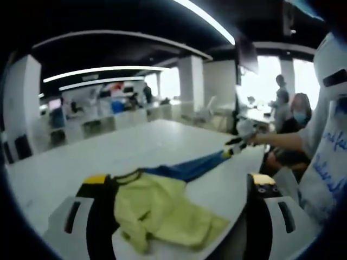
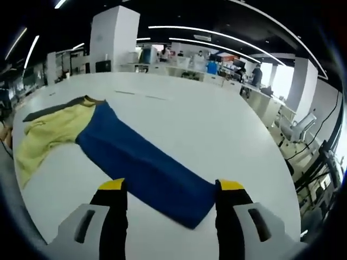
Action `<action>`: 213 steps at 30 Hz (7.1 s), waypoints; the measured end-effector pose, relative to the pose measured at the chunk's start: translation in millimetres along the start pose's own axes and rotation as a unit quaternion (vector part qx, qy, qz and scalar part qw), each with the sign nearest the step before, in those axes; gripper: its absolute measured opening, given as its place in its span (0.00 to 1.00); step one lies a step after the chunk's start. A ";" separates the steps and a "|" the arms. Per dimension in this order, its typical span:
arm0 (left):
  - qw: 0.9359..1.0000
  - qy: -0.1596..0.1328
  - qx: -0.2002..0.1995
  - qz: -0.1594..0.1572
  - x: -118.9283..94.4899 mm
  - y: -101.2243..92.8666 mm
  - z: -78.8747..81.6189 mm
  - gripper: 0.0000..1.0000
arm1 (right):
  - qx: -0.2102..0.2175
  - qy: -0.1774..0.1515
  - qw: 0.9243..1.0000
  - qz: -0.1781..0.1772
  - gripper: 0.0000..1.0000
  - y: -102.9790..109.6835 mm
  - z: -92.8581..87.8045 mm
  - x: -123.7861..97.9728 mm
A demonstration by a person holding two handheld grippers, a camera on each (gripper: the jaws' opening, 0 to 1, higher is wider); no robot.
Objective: Fold the garment on the visible template until the final outline fits inside the template.
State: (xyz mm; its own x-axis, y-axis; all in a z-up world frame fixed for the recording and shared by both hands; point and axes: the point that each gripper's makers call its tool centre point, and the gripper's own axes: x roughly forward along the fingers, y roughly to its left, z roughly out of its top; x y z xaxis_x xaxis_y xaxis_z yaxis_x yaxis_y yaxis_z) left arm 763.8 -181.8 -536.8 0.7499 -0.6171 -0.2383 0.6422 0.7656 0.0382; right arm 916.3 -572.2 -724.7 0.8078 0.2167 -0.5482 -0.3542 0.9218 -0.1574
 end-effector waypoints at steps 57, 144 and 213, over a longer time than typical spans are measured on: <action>1.000 -0.021 -0.014 0.011 -69.9 9.1 -33.8 1.00 | -0.335 0.110 0.854 0.382 0.16 351.8 -39.6 -74.4; 0.919 0.185 0.341 -0.069 62.2 -85.1 -106.7 0.00 | -0.369 -0.091 0.890 0.251 0.27 350.9 46.1 -119.1; 0.908 0.317 0.271 -0.031 -5.1 -22.3 -189.4 0.10 | -0.395 -0.259 0.880 0.040 0.01 250.0 243.1 -149.9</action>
State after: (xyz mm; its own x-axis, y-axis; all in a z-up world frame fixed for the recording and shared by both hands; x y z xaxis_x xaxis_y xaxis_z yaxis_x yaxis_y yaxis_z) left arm 715.5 -161.3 -720.2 0.5771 -0.2953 -0.7614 0.7932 0.4248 0.4364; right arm 821.3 -296.1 -482.2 0.7995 0.5765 -0.1685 -0.4718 0.4292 -0.7702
